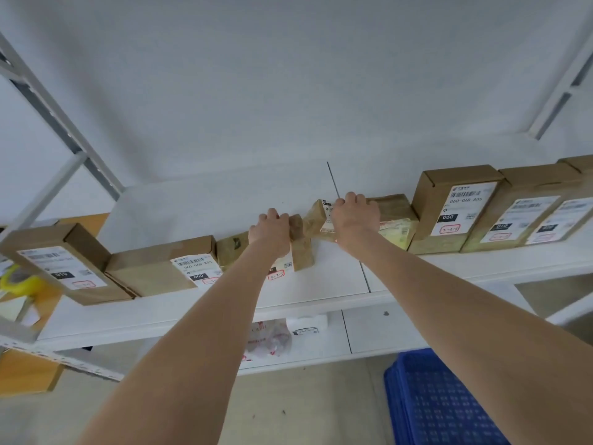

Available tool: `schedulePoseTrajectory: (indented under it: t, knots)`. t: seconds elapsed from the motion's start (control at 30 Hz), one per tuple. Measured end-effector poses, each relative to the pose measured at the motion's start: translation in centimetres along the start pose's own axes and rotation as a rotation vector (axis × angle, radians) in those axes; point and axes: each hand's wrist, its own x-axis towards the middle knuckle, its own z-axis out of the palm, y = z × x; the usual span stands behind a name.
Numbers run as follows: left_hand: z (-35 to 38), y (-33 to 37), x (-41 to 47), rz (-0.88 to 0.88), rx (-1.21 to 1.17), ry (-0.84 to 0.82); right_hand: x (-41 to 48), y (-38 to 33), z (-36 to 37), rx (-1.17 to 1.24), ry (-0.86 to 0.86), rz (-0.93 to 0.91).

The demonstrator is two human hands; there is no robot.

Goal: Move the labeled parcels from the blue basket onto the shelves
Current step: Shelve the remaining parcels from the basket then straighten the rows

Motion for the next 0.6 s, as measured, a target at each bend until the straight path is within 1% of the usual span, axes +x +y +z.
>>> schedulePoseTrajectory:
  t: [0.17, 0.27, 0.33, 0.5, 0.6]
  knots:
    - [-0.2, -0.4, 0.6, 0.011, -0.068, -0.057, 0.5, -0.6, -0.4, 0.006, -0.037, 0.026]
    - [0.0, -0.8, 0.7, -0.008, -0.002, -0.075, 0.8, -0.9, -0.5, 0.014, -0.048, 0.058]
    - [-0.2, -1.2, 0.8, 0.004, -0.002, -0.068, 1.0, -0.9, -0.6, 0.014, -0.049, 0.072]
    - [-0.6, -1.5, 0.7, 0.063, 0.032, -0.115, 1.0, -1.8, 0.5, -0.03, -0.095, 0.011]
    - [-0.6, -1.8, 0.6, 0.064, 0.036, -0.145, 0.9, -1.6, 1.5, -0.044, -0.111, -0.032]
